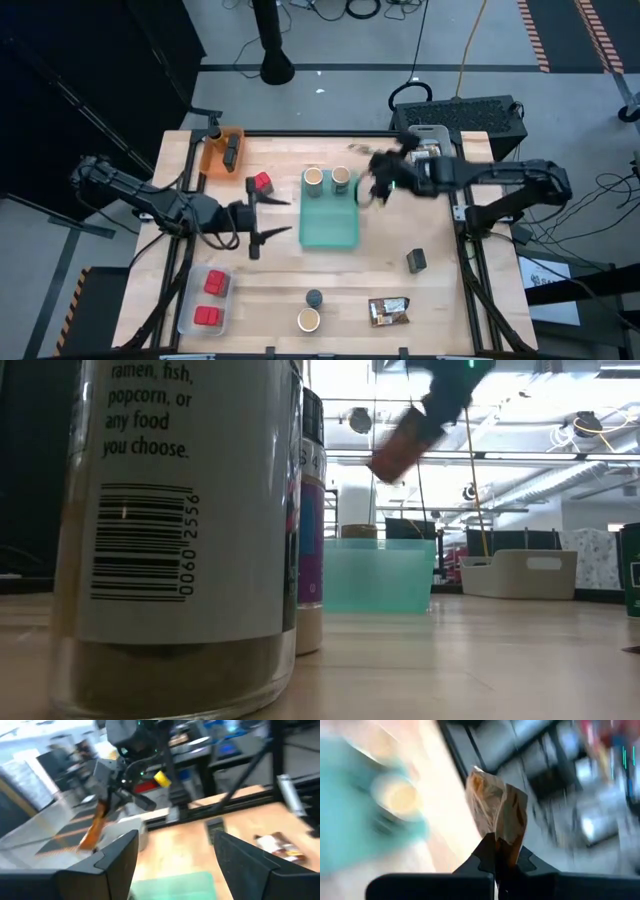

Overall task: Sort spices by type
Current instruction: Put the left orange seasoning pack into the gray bin

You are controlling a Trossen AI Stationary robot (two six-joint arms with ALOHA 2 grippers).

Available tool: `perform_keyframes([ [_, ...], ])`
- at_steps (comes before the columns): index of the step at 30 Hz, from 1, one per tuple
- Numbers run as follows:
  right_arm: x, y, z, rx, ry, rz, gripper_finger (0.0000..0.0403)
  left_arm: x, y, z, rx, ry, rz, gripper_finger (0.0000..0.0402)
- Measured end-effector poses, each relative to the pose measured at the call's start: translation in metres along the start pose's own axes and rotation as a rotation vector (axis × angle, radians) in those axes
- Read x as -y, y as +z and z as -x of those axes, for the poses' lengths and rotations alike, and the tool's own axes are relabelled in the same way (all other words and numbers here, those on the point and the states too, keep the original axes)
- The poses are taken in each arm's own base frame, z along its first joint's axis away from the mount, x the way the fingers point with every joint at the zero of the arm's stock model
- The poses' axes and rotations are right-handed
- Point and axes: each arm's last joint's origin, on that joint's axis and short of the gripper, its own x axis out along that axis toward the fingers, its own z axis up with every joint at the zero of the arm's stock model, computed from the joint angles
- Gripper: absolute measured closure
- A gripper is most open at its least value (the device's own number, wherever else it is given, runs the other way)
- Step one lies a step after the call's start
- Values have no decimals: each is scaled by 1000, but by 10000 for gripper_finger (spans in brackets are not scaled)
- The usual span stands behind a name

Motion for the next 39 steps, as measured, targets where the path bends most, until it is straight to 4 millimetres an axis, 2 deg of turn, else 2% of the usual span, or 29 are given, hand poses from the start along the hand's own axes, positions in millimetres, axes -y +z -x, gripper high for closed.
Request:
perform_keyframes([
  [3,31,-19,-23,-193,-43,-117,403,-2,-1,0,-25,61,23,144],
  [7,68,-46,-46,-422,-18,-313,403,-1,-2,-1,-29,66,25,144],
  [11,97,-70,-63,-603,1,-524,403,-1,-2,-1,-29,66,25,144],
  [16,125,-94,-78,-738,-48,-702,403,-1,-2,-1,-29,66,25,144],
  [21,136,-109,-103,-823,-9,-771,402,-1,-2,-1,-28,67,27,144],
  [28,137,-118,-140,-843,30,-728,395,-1,-2,-1,-28,67,29,144],
  [32,135,-116,-150,-810,98,-748,382,-1,-2,-1,-28,66,29,144],
  [39,135,-120,-153,-831,102,-750,339,-1,-2,-1,-28,66,29,144],
])
